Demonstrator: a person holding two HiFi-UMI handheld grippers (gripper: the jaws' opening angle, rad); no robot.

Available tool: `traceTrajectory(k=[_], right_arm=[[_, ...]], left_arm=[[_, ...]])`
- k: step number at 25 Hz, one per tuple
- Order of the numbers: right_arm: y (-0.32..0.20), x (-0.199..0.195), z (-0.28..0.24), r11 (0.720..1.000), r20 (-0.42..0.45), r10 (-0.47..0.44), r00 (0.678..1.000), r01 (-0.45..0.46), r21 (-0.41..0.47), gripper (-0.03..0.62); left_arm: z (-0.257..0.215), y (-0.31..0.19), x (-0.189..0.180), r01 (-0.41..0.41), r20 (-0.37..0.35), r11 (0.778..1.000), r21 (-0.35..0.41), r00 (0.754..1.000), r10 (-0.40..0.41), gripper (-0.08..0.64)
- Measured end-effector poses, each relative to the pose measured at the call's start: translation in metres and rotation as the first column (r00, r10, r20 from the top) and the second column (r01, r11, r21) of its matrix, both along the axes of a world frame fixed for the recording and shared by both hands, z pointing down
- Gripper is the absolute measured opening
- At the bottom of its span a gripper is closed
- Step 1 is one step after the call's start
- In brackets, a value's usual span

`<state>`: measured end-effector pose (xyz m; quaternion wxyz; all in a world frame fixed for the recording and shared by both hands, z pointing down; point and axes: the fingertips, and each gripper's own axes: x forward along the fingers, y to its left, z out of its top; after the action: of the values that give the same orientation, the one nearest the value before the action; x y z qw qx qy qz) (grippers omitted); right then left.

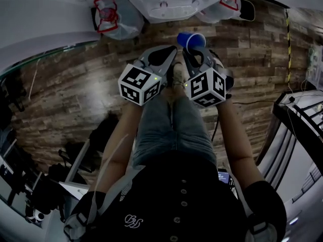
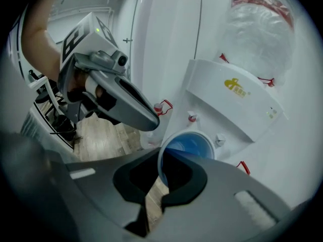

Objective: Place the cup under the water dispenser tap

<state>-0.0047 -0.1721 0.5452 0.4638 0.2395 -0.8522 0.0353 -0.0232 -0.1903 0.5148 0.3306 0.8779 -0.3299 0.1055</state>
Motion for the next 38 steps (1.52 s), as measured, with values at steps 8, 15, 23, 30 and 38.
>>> traceTrajectory(k=[8,15,23,30,38], right_arm=[[-0.005,-0.002,0.040,0.998,-0.067,-0.053,0.996,0.054,0.011,0.005],[-0.008,0.002,0.072,0.997,-0.100,-0.074,0.992,0.073,-0.014,0.005],[-0.006,0.008,0.114,0.995,-0.134,-0.096,0.986,0.089,-0.053,0.005],[-0.014,0.011,0.148,0.990,-0.158,-0.135,0.978,0.126,-0.064,0.005],[-0.042,0.023,0.171,0.993,-0.176,-0.107,0.979,0.097,-0.061,0.005]], left_arm=[[0.035,-0.019,-0.013,0.058,-0.015,0.998,-0.014,0.998,-0.059,-0.003],[0.064,-0.020,-0.009,0.064,0.009,0.998,-0.016,0.998,-0.064,-0.002],[0.093,-0.030,-0.005,0.111,0.004,0.993,-0.032,0.994,-0.111,-0.002],[0.113,-0.034,-0.002,0.126,0.025,0.991,-0.048,0.992,-0.125,-0.002],[0.127,-0.040,-0.005,0.097,0.069,0.994,-0.053,0.993,-0.093,-0.002]])
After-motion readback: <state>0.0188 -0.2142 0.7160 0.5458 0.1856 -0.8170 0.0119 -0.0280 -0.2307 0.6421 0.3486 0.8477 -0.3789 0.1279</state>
